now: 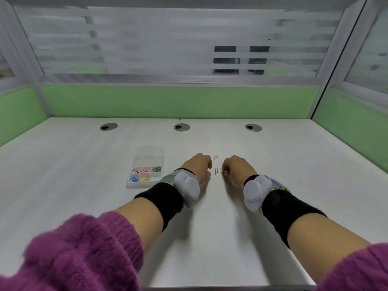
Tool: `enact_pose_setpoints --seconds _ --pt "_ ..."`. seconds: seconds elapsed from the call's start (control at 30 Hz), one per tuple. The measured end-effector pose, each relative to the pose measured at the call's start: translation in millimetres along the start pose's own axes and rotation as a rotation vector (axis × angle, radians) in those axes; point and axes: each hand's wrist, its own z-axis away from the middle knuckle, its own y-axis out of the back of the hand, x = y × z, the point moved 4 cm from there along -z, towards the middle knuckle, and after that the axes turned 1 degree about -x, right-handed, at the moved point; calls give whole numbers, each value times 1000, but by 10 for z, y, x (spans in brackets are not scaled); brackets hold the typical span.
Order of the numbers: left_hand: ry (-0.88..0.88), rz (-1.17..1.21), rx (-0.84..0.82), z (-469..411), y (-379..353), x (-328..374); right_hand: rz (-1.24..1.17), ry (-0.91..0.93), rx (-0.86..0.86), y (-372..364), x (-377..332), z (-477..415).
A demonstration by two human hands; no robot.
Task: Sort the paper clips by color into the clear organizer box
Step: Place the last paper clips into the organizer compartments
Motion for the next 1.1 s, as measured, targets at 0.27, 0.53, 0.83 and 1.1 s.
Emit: enact_pose_setpoints --seconds 0.27,0.53,0.83,1.1 --pt "5 -22 23 -24 69 -77 47 -1 -40 18 -18 7" --pt "29 -23 46 -156 214 -178 6 -1 -36 112 -118 -108" --pt "-4 -80 10 -414 181 -123 -3 15 -40 96 -154 -355" --pt "-32 -130 -29 -483 96 -87 -21 29 -43 54 -136 -440"
